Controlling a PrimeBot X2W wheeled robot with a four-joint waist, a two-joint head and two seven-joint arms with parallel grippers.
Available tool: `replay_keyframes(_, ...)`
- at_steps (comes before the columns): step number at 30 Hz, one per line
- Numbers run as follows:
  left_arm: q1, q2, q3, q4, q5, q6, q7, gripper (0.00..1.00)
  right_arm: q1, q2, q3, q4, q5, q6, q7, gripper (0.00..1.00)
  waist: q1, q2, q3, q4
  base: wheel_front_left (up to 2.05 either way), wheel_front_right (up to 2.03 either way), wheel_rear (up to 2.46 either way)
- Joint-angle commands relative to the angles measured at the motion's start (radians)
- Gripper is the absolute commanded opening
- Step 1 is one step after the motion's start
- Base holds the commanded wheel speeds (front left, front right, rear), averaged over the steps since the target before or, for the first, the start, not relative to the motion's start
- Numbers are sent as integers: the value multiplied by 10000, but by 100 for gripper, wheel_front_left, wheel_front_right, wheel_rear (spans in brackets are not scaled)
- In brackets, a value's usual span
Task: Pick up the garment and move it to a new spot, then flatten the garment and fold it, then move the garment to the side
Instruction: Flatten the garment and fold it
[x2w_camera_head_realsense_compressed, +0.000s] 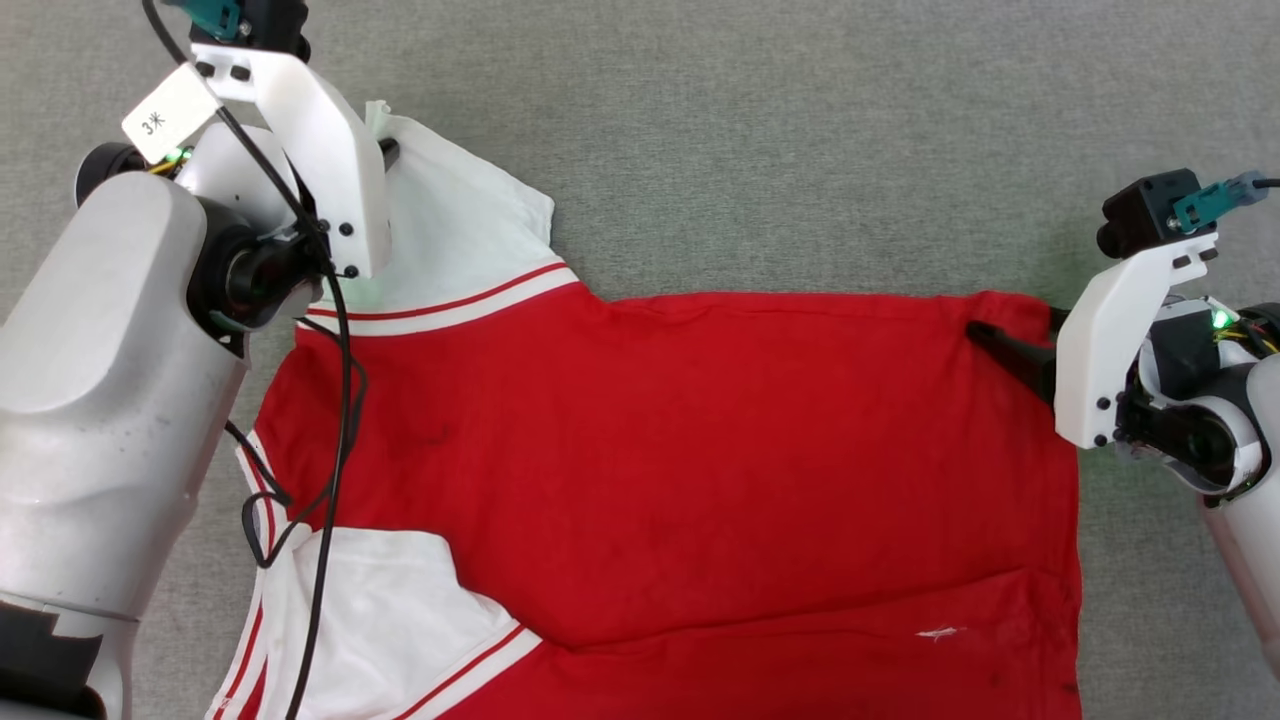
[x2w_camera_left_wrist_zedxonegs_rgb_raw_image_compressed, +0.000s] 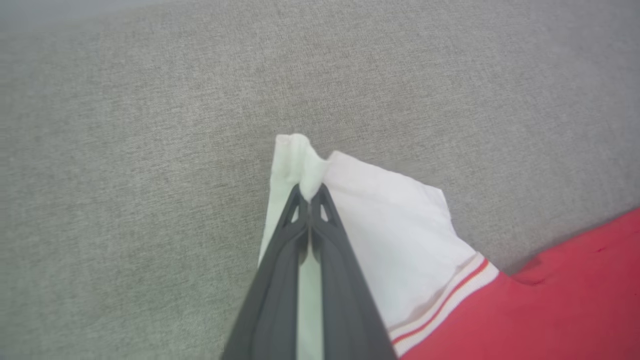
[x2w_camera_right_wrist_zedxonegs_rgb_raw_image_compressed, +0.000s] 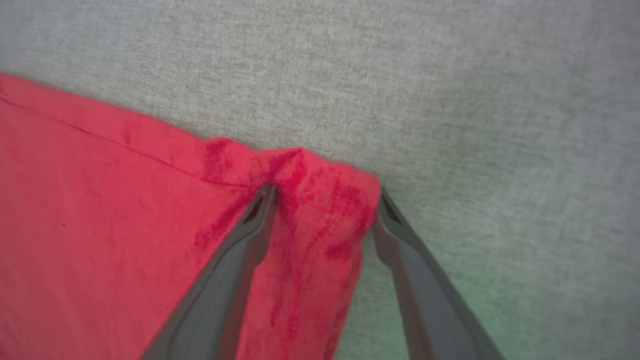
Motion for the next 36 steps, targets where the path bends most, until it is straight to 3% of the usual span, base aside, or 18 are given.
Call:
replay_keyframes(1,148,41,26,-38,-42,32,-93,0,718,495,712,588,217,42,480,0,1,0,-5,32,0,0,0)
replay_keyframes(13,1268,500,552,-474,-200,239,-1371,0,453,-267,-586,-310,24,14,-927,0,1,0,-1106,24,0,0,0)
replay_keyframes(19,2511,791,915,-1111,-452,390,-2128,0,1420,-52,-1172,-704,-48,14,-1278,0,1,0,-1826,18,0,0,0)
replay_keyframes(27,5398,1230,1503,-2625,-933,1071,-3148,0,3076,452,-1936,-1022,-456,14,-1498,0,1,0,-2751,-4,0,0,0)
replay_keyframes(36,8474,1177,1837,-3825,-1563,1699,-3915,0,4523,1152,-2662,-920,-767,14,-2101,0,1,0,-3232,125,0,0,0)
